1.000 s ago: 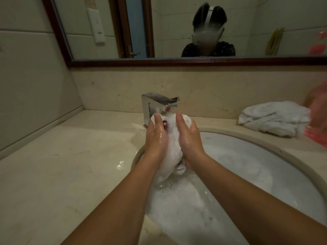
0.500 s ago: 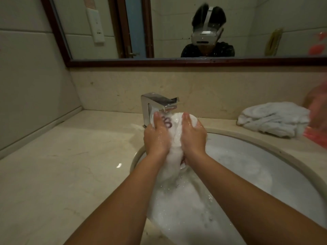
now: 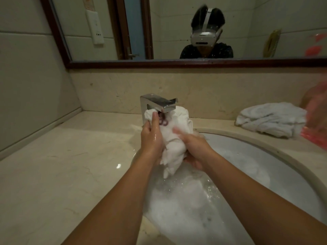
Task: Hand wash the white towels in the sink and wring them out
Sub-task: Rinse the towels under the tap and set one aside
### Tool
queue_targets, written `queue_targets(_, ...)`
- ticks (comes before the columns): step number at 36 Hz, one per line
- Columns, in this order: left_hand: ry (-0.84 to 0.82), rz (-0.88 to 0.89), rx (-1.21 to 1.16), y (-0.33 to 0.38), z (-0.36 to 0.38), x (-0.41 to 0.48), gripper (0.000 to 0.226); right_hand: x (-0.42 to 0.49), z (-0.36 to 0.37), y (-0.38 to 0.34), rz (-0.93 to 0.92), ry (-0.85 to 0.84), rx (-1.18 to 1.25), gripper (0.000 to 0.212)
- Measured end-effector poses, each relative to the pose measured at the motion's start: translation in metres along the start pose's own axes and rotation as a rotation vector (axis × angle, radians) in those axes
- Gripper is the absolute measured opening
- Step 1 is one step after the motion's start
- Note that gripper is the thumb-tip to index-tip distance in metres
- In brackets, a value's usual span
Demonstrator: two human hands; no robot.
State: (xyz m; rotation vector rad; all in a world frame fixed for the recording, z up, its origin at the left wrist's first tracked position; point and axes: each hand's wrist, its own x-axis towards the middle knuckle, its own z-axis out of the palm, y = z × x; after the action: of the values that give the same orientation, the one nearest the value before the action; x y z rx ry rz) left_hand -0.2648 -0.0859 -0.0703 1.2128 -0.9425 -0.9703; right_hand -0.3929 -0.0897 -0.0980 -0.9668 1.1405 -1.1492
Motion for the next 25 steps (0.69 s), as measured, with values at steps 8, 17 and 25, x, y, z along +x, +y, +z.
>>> queue_targets(8,-0.22,-0.318,-0.35,-0.016,-0.001,0.014,0.115,-0.005,-0.011,-0.011,0.01,-0.201,0.17,0.067)
queue_targets(17,0.051,-0.356,-0.648,-0.023,0.0,0.025,0.085,-0.002,0.009,0.003,0.056,0.068,0.436,0.066)
queue_targets(25,0.057,-0.315,-0.752,0.003,-0.005,-0.003,0.047,-0.008,0.027,0.018,0.197,-0.088,0.463,0.103)
